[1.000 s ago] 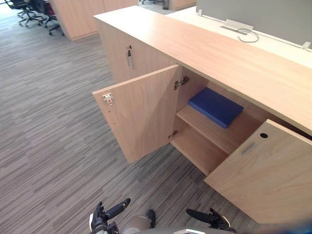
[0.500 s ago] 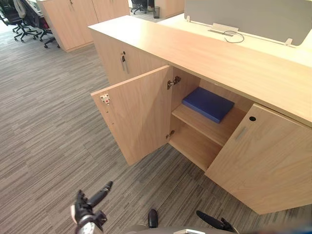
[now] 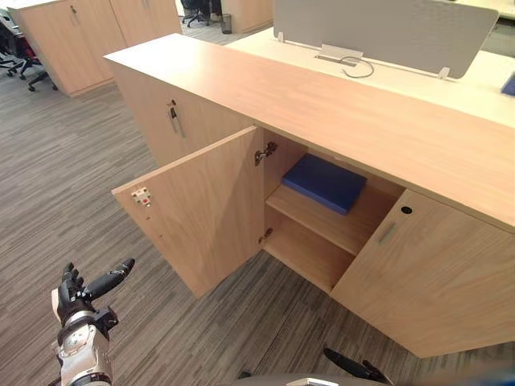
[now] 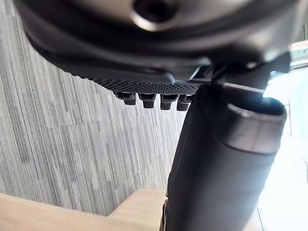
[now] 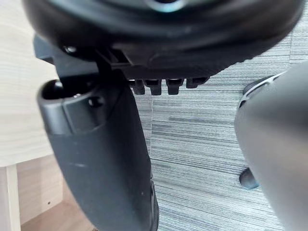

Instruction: Walk over to the cabinet, pick up the folder, carry it to the office cabinet, place the folder inside the office cabinet, then close the office cabinet door

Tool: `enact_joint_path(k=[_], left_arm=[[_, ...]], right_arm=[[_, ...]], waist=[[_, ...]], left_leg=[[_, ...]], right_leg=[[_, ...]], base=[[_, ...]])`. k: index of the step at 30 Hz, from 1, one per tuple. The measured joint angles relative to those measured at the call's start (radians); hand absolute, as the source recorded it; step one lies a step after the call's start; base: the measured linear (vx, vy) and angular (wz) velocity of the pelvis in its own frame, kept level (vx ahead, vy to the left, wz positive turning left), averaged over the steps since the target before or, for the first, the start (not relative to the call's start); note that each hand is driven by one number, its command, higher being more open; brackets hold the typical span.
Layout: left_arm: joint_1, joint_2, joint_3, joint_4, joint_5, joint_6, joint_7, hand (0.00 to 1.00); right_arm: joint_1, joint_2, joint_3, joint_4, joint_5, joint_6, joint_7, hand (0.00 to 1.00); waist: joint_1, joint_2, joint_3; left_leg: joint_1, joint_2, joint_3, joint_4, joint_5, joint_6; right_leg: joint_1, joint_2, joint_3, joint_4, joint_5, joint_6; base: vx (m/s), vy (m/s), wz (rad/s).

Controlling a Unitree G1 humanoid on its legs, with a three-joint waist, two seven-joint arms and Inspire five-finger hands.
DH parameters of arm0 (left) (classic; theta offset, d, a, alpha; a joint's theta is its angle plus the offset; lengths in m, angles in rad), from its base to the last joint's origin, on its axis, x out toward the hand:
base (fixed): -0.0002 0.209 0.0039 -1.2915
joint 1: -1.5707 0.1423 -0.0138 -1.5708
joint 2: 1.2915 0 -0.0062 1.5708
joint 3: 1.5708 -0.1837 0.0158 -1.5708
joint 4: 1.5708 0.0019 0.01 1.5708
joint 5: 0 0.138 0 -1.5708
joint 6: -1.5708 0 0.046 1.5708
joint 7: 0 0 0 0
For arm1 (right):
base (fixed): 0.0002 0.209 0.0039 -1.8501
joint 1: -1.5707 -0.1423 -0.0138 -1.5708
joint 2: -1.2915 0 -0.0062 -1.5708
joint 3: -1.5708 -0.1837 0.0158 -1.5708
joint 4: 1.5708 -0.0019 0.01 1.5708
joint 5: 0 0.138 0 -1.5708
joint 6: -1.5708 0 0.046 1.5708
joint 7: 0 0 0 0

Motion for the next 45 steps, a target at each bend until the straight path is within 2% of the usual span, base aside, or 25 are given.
enact_joint_path(k=[1, 2, 3, 4, 5, 6, 7, 8, 10, 11, 12, 14, 16, 18, 20, 23, 29, 33, 36, 41, 45], left_arm=[[-0.007, -0.015, -0.003, -0.01, 0.0, 0.007, -0.001, 1.0], [-0.01, -0.037, -0.004, -0.038, 0.001, 0.021, -0.005, 1.0], [-0.009, -0.05, -0.006, -0.068, 0.001, 0.033, -0.02, 1.0], [-0.009, -0.049, -0.011, -0.069, 0.001, 0.033, -0.022, 1.0], [-0.011, -0.047, -0.009, -0.07, 0.0, 0.034, -0.018, 1.0], [-0.022, -0.042, -0.006, -0.07, 0.001, 0.033, -0.016, 1.0], [-0.044, -0.026, 0.0, -0.071, 0.001, 0.033, -0.019, 1.0], [-0.082, -0.012, -0.003, -0.066, 0.001, 0.033, -0.03, 1.0], [-0.094, -0.01, -0.026, -0.048, 0.0, 0.034, -0.051, 1.0], [-0.094, -0.01, -0.042, -0.025, 0.0, 0.034, -0.055, 1.0], [-0.096, -0.009, -0.054, -0.014, 0.0, 0.034, -0.054, 1.0], [-0.094, -0.001, -0.067, 0.016, 0.021, 0.037, -0.053, 1.0], [-0.094, 0.018, -0.104, 0.018, 0.044, 0.038, -0.071, 1.0], [-0.094, 0.061, -0.13, 0.027, 0.083, 0.038, -0.105, 1.0], [-0.094, 0.111, -0.143, 0.055, 0.119, 0.038, -0.13, 1.0], [-0.094, 0.14, -0.139, 0.073, 0.119, 0.038, -0.128, 1.0], [-0.095, 0.166, -0.094, 0.132, 0.119, 0.054, -0.138, 1.0], [-0.101, 0.168, -0.019, 0.192, 0.118, 0.054, -0.16, 1.0], [-0.103, 0.169, 0.015, 0.252, 0.118, 0.054, -0.173, 1.0], [-0.103, 0.169, 0.042, 0.327, 0.118, 0.06, -0.185, 1.0], [-0.108, 0.169, 0.038, 0.297, 0.128, 0.076, -0.164, 1.0]], right_arm=[[0.0, -0.007, 0.0, -0.002, 0.0, 0.001, 0.002, 1.0], [0.001, -0.018, -0.001, -0.011, 0.0, 0.005, 0.009, 1.0], [0.006, -0.035, -0.001, -0.018, -0.001, 0.011, 0.012, 1.0], [0.014, -0.049, 0.0, -0.017, -0.001, 0.023, 0.012, 1.0], [0.018, -0.068, 0.001, -0.016, -0.001, 0.027, 0.013, 1.0], [0.022, -0.07, 0.001, -0.024, -0.001, 0.028, 0.013, 1.0], [0.027, -0.066, 0.005, -0.039, -0.002, 0.032, 0.012, 1.0], [0.026, -0.064, 0.001, -0.047, -0.002, 0.035, 0.011, 1.0], [0.027, -0.075, -0.005, -0.046, -0.001, 0.037, 0.008, 1.0], [0.024, -0.087, -0.006, -0.047, -0.001, 0.035, 0.007, 1.0], [0.024, -0.09, -0.006, -0.048, -0.001, 0.034, 0.007, 1.0], [0.038, -0.095, -0.006, -0.063, -0.001, 0.029, 0.007, 1.0], [0.052, -0.095, -0.006, -0.068, -0.004, 0.029, 0.011, 1.0], [0.058, -0.085, 0.006, -0.067, -0.019, 0.03, 0.018, 1.0], [0.057, -0.061, 0.044, -0.068, -0.04, 0.03, 0.031, 1.0], [0.053, -0.053, 0.086, -0.08, -0.039, 0.031, 0.053, 1.0], [0.055, -0.053, 0.122, -0.081, -0.047, 0.029, 0.065, 1.0], [0.072, -0.057, 0.12, -0.081, -0.048, 0.03, 0.068, 1.0], [0.097, -0.06, 0.115, -0.091, -0.048, 0.035, 0.078, 1.0], [0.141, -0.043, 0.069, -0.102, -0.06, 0.046, 0.082, 1.0], [0.139, -0.044, 0.084, -0.112, -0.077, 0.046, 0.083, 1.0]], waist=[[-0.002, -0.003, -0.003], [0.0, 0.015, 0.006], [0.007, 0.035, 0.017], [0.005, 0.044, 0.019], [0.002, 0.076, 0.03], [0.006, 0.058, 0.02], [0.014, 0.028, 0.018], [0.0, 0.016, 0.03], [-0.007, 0.027, 0.027], [-0.007, 0.034, 0.013], [-0.008, 0.033, 0.004], [-0.008, 0.03, -0.02], [0.013, 0.033, -0.034], [0.032, 0.029, -0.043], [0.04, 0.024, -0.049], [0.045, 0.022, -0.058], [0.059, 0.022, -0.08], [0.065, 0.026, -0.093], [0.076, 0.024, -0.093], [0.081, 0.023, -0.094], [0.08, 0.019, -0.093]], left_leg=[[-0.053, 0.011, 0.0, 0.103, -0.046, 0.0], [-0.136, 0.04, 0.002, 0.271, -0.104, 0.012], [-0.213, 0.076, -0.017, 0.444, -0.13, 0.02], [-0.231, 0.092, -0.056, 0.491, -0.13, 0.02], [-0.209, 0.116, -0.092, 0.473, -0.131, 0.017], [-0.19, 0.111, -0.088, 0.442, -0.131, 0.017], [-0.185, 0.098, -0.077, 0.425, -0.135, 0.008], [-0.187, 0.097, -0.097, 0.435, -0.16, -0.032], [-0.147, 0.105, -0.134, 0.378, -0.161, -0.065], [-0.098, 0.101, -0.134, 0.289, -0.155, -0.089], [-0.079, 0.091, -0.131, 0.238, -0.141, -0.098], [-0.008, 0.05, -0.109, 0.078, -0.057, -0.095], [0.013, 0.032, -0.095, 0.014, -0.025, -0.088], [0.026, 0.019, -0.073, -0.014, -0.012, -0.081], [0.048, 0.005, -0.045, -0.023, -0.01, -0.08], [0.061, -0.004, -0.007, -0.031, -0.01, -0.08], [0.086, 0.004, 0.07, -0.031, -0.011, -0.08], [0.097, 0.015, 0.111, -0.03, -0.011, -0.08], [0.113, 0.02, 0.141, -0.034, -0.01, -0.08], [0.114, 0.05, 0.151, -0.038, -0.002, -0.095], [0.117, 0.061, 0.16, -0.037, -0.003, -0.099]], right_leg=[[0.0, 0.002, 0.0, -0.003, 0.009, 0.012], [-0.001, 0.014, 0.002, -0.006, 0.013, 0.025], [-0.004, 0.028, 0.001, 0.023, 0.004, 0.04], [-0.023, 0.034, 0.003, 0.083, -0.003, 0.052], [-0.093, 0.033, 0.011, 0.207, -0.062, 0.054], [-0.109, 0.01, 0.012, 0.138, -0.108, 0.052], [-0.11, -0.029, 0.013, 0.016, -0.052, 0.043], [-0.108, -0.038, 0.029, -0.003, -0.03, 0.092], [-0.105, -0.021, 0.033, 0.002, -0.028, 0.088], [-0.108, -0.023, 0.043, 0.001, -0.028, 0.088], [-0.112, -0.03, 0.045, 0.002, -0.027, 0.087], [-0.131, -0.064, 0.059, 0.011, -0.024, 0.089], [-0.147, -0.08, 0.072, 0.015, -0.022, 0.094], [-0.16, -0.09, 0.095, 0.014, -0.018, 0.101], [-0.161, -0.104, 0.125, 0.015, -0.015, 0.11], [-0.178, -0.111, 0.167, 0.021, -0.009, 0.12], [-0.221, -0.1, 0.237, 0.063, -0.004, 0.126], [-0.252, -0.092, 0.253, 0.095, -0.004, 0.126], [-0.265, -0.138, 0.161, 0.12, -0.004, 0.134], [-0.278, -0.116, 0.138, 0.129, 0.007, 0.123], [-0.282, -0.109, 0.128, 0.136, 0.007, 0.123]], base=[[0.02, -0.1, 0.06], [0.01, -0.076, -0.09], [0.0, -0.077, -0.2], [0.0, -0.083, -0.34], [-0.01, -0.039, -0.36], [-0.02, -0.035, -0.31], [0.0, -0.103, -0.01], [0.0, -0.141, 0.17], [-0.03, -0.124, -0.06], [-0.02, -0.071, -0.3], [0.01, -0.036, -0.23], [0.03, 0.026, -0.12], [0.0, 0.066, -0.15], [0.0, 0.103, -0.25], [-0.02, 0.118, -0.34], [-0.02, 0.081, -0.43], [-0.05, 0.012, -0.41], [-0.08, -0.021, -0.3], [-0.05, 0.006, -0.33], [0.02, -0.057, -0.09], [0.02, -0.027, -0.05]])
